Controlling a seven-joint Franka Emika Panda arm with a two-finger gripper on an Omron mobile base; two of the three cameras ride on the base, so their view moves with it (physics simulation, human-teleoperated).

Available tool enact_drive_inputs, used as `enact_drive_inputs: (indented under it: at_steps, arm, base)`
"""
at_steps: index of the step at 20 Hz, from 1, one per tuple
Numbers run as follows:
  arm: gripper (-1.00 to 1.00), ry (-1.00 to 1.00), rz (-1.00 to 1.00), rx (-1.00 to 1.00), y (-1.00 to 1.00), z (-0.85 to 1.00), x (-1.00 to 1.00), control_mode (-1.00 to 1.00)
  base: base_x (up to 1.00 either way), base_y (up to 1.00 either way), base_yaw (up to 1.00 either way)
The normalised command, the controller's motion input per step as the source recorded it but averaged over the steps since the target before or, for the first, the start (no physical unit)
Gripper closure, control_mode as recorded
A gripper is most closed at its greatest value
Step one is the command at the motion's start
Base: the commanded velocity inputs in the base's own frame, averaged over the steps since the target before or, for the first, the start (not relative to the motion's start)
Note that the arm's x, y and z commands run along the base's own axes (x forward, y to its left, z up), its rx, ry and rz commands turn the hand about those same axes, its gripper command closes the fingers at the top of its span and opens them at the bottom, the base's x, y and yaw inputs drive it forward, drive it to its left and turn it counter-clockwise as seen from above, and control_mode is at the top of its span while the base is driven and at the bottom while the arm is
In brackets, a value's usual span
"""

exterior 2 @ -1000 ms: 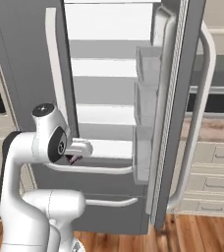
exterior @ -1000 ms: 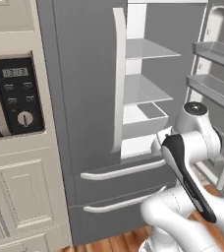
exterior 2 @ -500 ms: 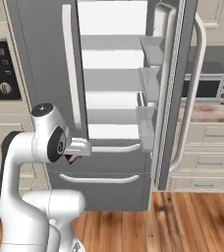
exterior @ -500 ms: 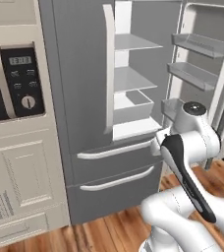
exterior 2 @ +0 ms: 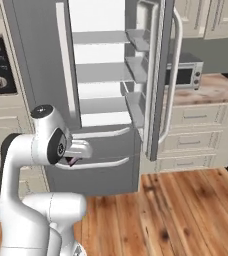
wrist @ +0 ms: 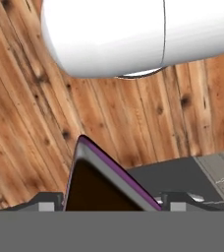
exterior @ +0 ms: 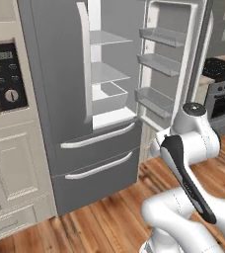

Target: Take the cakes from the fridge and place them on the empty tray on the dining counter.

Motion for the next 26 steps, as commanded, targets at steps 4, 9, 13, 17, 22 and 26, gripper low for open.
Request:
enact_drive_inputs:
  at_steps: [4,9,13,17,22,26]
  arm:
    - [1.00,0.00,0.00,0.00,0.00,0.00,0.00,1.00]
    - [1.00,0.00,0.00,0.00,0.00,0.00,0.00,1.00]
    - [1.00,0.00,0.00,0.00,0.00,0.00,0.00,1.00]
    - [1.00,0.00,0.00,0.00,0.00,0.00,0.00,1.00]
    - [1.00,0.00,0.00,0.00,0.00,0.00,0.00,1.00]
    - [1.00,0.00,0.00,0.00,0.00,0.00,0.00,1.00]
  base:
    - [-0.62,0.12,-0.36]
    - [-0.63,0.02,-0.33]
    - [-0.71,0.00,-0.13]
    - [-0.83,0.00,-0.04]
    - [-0.82,0.00,-0.03]
    - [-0.80,0.00,-0.03]
